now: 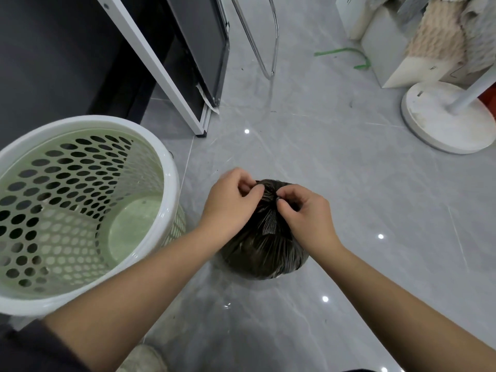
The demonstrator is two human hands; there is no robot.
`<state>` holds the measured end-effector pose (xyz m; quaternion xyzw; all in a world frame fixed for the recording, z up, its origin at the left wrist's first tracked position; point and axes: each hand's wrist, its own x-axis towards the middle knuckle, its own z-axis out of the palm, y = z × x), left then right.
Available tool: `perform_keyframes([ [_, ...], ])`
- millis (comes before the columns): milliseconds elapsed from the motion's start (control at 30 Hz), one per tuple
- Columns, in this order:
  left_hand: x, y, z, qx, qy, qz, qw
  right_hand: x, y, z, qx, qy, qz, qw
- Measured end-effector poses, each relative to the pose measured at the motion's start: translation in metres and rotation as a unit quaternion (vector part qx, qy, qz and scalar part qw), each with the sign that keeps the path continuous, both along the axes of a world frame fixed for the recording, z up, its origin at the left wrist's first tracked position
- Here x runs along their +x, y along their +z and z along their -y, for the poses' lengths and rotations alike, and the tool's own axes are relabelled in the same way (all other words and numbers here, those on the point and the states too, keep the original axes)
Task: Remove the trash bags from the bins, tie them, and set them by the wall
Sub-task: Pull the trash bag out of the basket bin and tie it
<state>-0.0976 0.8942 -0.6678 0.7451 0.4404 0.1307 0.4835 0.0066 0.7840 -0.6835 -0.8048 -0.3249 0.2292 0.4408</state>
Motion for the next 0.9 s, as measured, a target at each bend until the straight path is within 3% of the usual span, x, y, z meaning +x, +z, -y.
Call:
perform_keyframes([
  [67, -0.009, -0.001, 0.008, 0.15, -0.011, 0.03, 0.988, 0.0, 0.002, 0.0, -0.004, -0.026, -0.018, 0.999],
  [133, -0.013, -0.005, 0.017, 0.199, -0.062, 0.021, 0.978, 0.0, 0.004, -0.001, -0.005, -0.045, -0.026, 0.999],
  [233, -0.007, -0.013, 0.025, 0.184, -0.084, -0.007, 0.979, -0.002, 0.006, -0.001, -0.006, -0.06, -0.037, 0.997],
  [600, 0.006, -0.012, 0.033, 0.085, -0.007, 0.046, 0.995, 0.0, 0.006, 0.007, 0.002, -0.069, -0.103, 0.992],
  [733, 0.007, -0.01, 0.027, 0.078, -0.036, 0.044, 0.995, 0.004, 0.011, 0.011, 0.012, -0.023, -0.131, 0.991],
  [900, 0.006, -0.01, 0.019, 0.073, -0.104, 0.018, 0.992, 0.011, 0.014, 0.015, -0.02, 0.049, -0.233, 0.971],
])
